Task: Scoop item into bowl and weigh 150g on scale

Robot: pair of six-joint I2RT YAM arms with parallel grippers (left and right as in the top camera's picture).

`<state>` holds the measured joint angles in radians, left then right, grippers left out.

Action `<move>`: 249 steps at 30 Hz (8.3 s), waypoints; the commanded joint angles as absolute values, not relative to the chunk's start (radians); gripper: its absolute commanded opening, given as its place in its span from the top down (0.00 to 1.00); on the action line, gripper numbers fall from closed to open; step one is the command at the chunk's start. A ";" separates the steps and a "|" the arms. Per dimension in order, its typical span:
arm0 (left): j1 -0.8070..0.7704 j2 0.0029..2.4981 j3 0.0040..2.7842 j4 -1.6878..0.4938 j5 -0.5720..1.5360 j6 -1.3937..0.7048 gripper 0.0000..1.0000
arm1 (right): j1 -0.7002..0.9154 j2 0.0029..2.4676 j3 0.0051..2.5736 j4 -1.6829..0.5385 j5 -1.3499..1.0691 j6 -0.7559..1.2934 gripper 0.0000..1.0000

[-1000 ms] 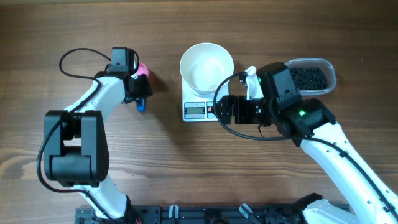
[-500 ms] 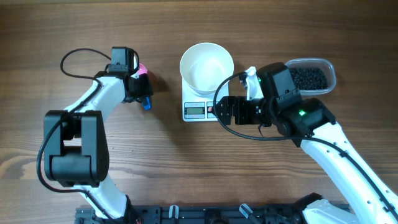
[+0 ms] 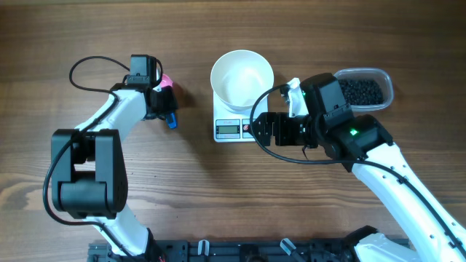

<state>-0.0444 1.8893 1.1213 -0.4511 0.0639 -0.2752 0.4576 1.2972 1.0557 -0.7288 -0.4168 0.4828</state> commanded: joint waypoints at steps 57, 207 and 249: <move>-0.115 1.617 1.134 0.229 1.500 -1.154 0.96 | 0.462 1.539 1.073 0.225 -1.145 0.949 0.71; 0.096 1.618 1.132 -0.633 0.626 -0.366 0.00 | -0.339 1.326 1.543 -1.165 -0.088 0.158 0.01; 0.096 1.618 1.132 -0.633 0.626 -0.366 0.00 | -0.478 1.446 0.540 -0.058 -0.450 0.361 0.23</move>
<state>0.0937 1.6352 1.1316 -0.6338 0.6285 -0.3859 -0.4751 1.4559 0.5083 -0.0151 -0.4076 0.4400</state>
